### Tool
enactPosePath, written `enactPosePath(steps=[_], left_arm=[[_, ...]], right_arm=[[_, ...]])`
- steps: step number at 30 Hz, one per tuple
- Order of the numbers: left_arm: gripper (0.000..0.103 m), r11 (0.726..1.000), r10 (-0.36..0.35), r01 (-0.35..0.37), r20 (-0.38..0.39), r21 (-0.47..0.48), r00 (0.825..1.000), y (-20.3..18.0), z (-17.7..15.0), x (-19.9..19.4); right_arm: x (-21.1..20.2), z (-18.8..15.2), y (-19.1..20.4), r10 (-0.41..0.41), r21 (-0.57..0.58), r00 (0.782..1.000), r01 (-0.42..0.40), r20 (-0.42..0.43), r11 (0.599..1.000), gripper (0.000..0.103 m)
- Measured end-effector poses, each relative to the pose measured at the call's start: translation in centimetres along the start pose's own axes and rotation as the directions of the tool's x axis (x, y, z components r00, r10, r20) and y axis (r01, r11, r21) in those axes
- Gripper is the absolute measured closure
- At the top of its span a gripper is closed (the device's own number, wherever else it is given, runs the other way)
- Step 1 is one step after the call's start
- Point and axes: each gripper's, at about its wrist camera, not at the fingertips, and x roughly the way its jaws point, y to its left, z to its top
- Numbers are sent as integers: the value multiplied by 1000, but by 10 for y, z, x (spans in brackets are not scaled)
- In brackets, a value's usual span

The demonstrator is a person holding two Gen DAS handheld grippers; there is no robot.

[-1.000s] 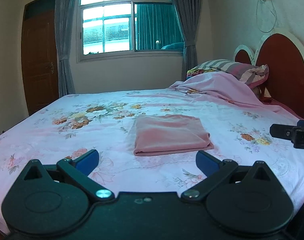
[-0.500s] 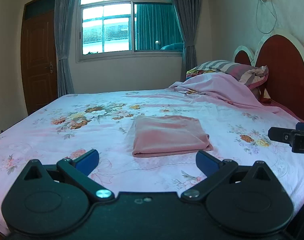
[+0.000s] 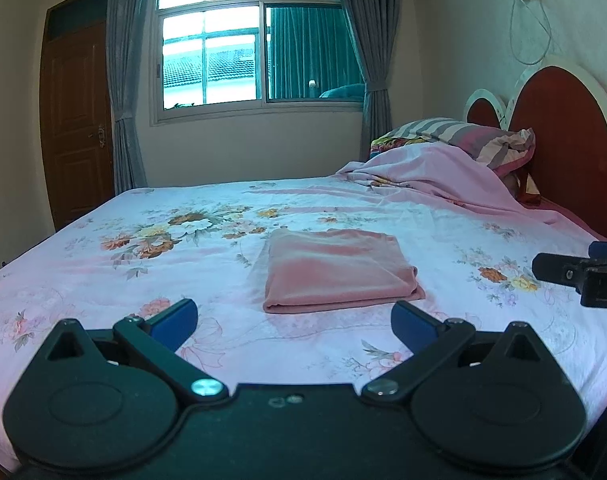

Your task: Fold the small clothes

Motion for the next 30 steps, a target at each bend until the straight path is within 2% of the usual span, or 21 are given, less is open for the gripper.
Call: enactPosePath(steps=[26, 30], left_arm=[[2, 1000, -14, 14, -34, 18, 999, 9, -5, 11], [2, 999, -33, 34, -40, 28, 999, 10, -7, 12]], right_arm=[[10, -6, -4, 19, 3, 1000, -19, -24, 1000, 0], [10, -8, -3, 16, 7, 1000, -16, -27, 1000, 0]])
